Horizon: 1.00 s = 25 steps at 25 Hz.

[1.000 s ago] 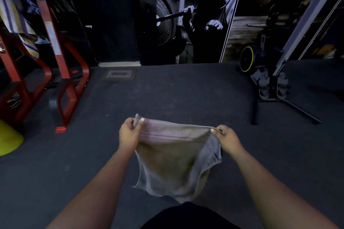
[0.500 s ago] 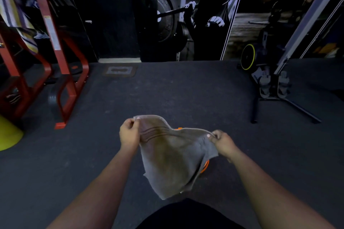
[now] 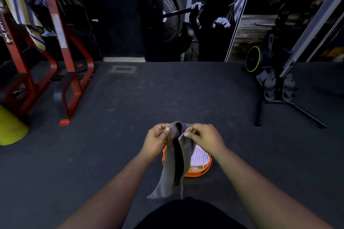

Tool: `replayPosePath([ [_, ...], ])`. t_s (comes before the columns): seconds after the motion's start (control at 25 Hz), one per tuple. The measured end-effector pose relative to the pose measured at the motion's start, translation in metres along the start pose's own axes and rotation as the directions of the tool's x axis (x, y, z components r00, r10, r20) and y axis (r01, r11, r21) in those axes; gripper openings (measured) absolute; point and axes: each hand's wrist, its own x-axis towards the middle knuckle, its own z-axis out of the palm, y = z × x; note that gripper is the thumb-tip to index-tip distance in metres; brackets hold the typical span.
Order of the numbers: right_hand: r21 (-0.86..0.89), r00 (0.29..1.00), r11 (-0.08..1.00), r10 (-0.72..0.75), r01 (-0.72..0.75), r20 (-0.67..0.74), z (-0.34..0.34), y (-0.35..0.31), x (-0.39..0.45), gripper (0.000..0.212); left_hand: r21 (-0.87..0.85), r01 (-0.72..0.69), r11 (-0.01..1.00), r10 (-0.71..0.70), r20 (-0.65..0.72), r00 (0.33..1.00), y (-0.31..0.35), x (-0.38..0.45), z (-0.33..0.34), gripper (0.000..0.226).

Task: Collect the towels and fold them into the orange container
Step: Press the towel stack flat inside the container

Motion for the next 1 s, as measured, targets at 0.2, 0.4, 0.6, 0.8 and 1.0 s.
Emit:
replayPosePath([
  [0.2, -0.127, 0.994, 0.989, -0.085, 0.075, -0.073, 0.010, -0.014, 0.007, 0.012, 0.024, -0.019, 1.000, 0.017, 0.111, 0.994, -0.003, -0.007, 0.010, 0.021],
  [0.4, 0.078, 0.993, 0.996, 0.047, -0.039, -0.110, 0.020, -0.011, 0.014, 0.014, -0.006, -0.017, 1.000, 0.017, 0.109, 0.994, 0.000, -0.009, 0.009, 0.022],
  [0.6, 0.183, 0.985, 0.979, 0.114, -0.088, -0.134, 0.025, -0.013, 0.014, 0.023, -0.055, 0.007, 0.998, 0.001, 0.145, 0.989, 0.000, -0.011, 0.010, 0.023],
  [0.8, 0.093, 0.982, 0.988, 0.132, -0.120, -0.135, 0.024, -0.012, 0.015, 0.017, 0.008, -0.005, 1.000, 0.004, 0.085, 0.996, -0.004, -0.004, 0.006, 0.020],
  [1.0, -0.476, 0.973, 0.871, -0.010, 0.122, 0.232, 0.006, -0.003, -0.002, 0.034, 0.239, -0.097, 0.966, 0.101, -0.007, 0.995, 0.007, 0.003, -0.006, 0.015],
])
